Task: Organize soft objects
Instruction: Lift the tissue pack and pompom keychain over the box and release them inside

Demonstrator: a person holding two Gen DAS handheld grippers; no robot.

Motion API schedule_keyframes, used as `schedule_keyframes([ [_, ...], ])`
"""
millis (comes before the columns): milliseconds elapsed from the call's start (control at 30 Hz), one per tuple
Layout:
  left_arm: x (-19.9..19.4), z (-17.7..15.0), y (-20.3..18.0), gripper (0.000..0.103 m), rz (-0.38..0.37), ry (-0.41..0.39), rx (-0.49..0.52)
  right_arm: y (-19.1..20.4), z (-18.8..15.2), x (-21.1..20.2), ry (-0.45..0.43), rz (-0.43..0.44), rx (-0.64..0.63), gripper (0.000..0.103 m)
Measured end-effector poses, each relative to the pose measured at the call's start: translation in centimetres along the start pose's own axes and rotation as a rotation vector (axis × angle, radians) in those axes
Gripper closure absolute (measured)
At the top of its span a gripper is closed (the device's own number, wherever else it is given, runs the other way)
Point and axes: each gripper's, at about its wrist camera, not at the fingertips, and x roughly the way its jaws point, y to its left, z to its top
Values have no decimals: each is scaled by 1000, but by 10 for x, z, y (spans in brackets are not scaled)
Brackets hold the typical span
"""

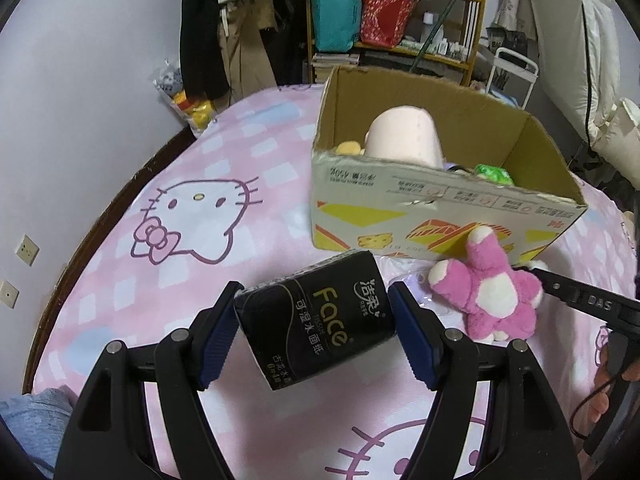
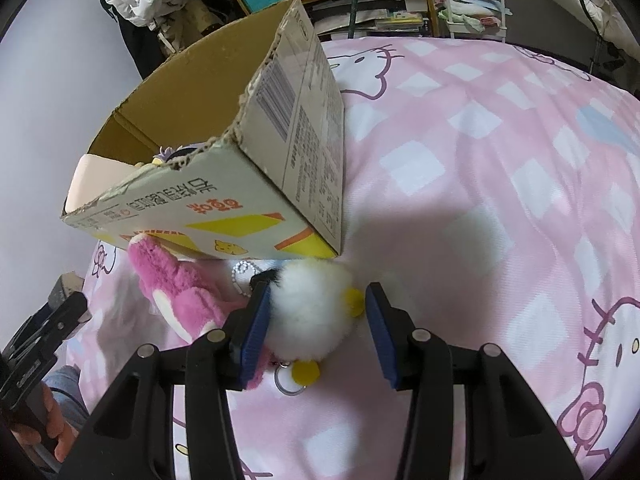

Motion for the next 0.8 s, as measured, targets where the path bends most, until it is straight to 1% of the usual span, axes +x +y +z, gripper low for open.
schedule_keyframes([
  [133,-11,1,-1,30,-5,-48,11,4,5,6,6,4,-10,52],
  [200,-15,1,-1,30,-12,-66,8,7,6,10,-2,-9,-21,52],
  [300,-17,2,-1,30,-23,-85,12,8,7,16,10,7,-7,52],
  [400,-18,4,-2,30,-29,-97,13,4,5,17,27,41,22,54],
  [433,-18,4,-2,30,-31,-98,11,3,4,17,29,47,26,58],
  [500,-19,5,-3,30,-37,-99,9,3,2,15,30,55,31,62],
  [533,-19,5,-4,30,-38,-100,9,4,1,13,24,50,25,67],
  [567,-19,5,-4,30,-38,-102,10,5,1,10,10,38,15,79],
  [600,-20,5,-4,30,-39,-104,9,5,1,7,-2,24,8,84],
  [633,-20,5,-5,30,-41,-104,9,6,1,3,-18,10,6,99],
  [667,-21,5,-5,30,-44,-104,9,5,1,2,-21,15,13,102],
  [733,-21,4,-4,30,-45,-108,8,2,1,3,-11,35,34,102],
  [800,-21,4,-4,30,-48,-107,8,3,0,5,-8,16,19,102],
])
